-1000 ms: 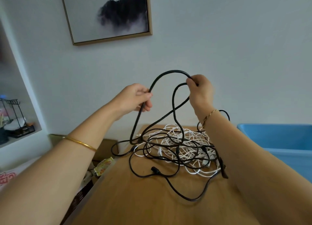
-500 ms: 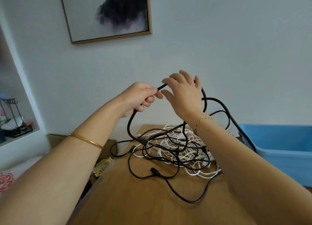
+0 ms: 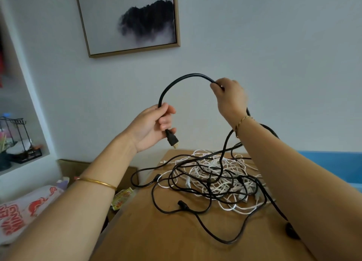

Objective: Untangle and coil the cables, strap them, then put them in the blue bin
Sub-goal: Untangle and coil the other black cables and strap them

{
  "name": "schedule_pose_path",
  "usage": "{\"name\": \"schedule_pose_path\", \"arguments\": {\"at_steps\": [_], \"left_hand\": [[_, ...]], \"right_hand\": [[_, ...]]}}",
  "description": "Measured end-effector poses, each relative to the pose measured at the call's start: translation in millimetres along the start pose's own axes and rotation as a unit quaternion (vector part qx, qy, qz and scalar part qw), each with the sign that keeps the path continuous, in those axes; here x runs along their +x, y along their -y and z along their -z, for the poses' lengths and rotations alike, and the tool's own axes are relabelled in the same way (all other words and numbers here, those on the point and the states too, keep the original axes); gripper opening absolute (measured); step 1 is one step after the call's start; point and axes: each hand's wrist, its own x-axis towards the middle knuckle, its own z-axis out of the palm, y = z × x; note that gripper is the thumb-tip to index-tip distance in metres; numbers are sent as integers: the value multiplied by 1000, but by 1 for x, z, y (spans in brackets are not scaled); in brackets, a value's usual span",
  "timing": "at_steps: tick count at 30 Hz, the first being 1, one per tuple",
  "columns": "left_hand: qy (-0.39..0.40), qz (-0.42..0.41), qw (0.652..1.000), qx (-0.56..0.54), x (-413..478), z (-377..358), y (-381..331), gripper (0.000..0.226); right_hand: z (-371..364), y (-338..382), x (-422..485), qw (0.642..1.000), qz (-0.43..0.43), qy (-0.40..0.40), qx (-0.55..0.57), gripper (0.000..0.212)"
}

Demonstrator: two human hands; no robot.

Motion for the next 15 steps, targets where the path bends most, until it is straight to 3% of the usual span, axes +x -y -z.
{"name": "schedule_pose_path", "arguments": {"at_steps": [3, 6, 10, 15], "left_hand": [[11, -49, 989, -137, 7, -19, -16, 28], [-8, -112, 976, -188, 17, -35, -32, 30], [-94, -158, 967, -175, 34, -45, -46, 32], [-178, -171, 966, -76, 46, -40, -48, 25]], "right_hand": [[-10, -5, -7, 997, -11, 58, -54, 29], [-18, -7, -25, 988, 25, 128, -85, 29], [-17, 2, -48, 964, 76, 247, -61, 26], [-4, 11, -56, 933, 134, 310, -122, 38]]}}
